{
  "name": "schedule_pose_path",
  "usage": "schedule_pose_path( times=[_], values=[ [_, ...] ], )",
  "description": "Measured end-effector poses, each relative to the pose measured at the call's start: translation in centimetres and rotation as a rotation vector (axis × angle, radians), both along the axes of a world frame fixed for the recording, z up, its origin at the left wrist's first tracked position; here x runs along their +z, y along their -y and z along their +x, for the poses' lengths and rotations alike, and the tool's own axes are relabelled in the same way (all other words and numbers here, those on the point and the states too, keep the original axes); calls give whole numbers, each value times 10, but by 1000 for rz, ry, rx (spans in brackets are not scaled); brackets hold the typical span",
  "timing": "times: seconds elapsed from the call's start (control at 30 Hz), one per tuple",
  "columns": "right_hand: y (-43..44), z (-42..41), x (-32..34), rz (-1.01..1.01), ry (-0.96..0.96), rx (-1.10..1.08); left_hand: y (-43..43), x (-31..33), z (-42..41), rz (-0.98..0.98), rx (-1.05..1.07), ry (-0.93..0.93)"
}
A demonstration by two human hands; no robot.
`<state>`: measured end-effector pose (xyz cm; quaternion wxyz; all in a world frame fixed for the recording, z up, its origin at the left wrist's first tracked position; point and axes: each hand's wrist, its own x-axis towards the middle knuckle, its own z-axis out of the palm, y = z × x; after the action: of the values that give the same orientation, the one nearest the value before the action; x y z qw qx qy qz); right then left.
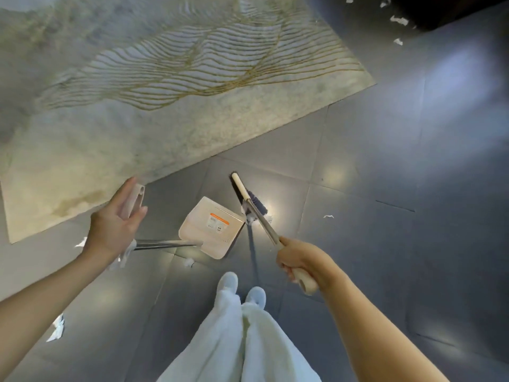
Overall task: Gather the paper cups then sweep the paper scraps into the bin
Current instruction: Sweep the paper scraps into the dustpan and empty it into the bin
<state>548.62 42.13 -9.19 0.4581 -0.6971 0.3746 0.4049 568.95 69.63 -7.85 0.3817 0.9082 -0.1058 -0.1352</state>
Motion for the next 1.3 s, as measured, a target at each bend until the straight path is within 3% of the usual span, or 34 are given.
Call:
schedule_pose_path(
  times=[0.33,0.57,0.73,0.9,1.17,1.3],
  values=[
    [16,-42,36,-272,90,-220,-40,0,-9,86,-155,-43],
    [28,-63,7,-463,-171,-285,-36,3,21,109,-285,-52],
    [-4,-52,-21,-320,-282,-368,-50,-8,60,82,-361,-99],
    [-70,-11,-22,-195,-215,-496,-57,-26,92,75,-482,-69],
    [-184,71,3,-112,-177,-253,-35,-34,139,59,-547,-66],
    [-216,87,14,-34,-178,-362,-26,-33,145,14,-562,-103]
  ],
)
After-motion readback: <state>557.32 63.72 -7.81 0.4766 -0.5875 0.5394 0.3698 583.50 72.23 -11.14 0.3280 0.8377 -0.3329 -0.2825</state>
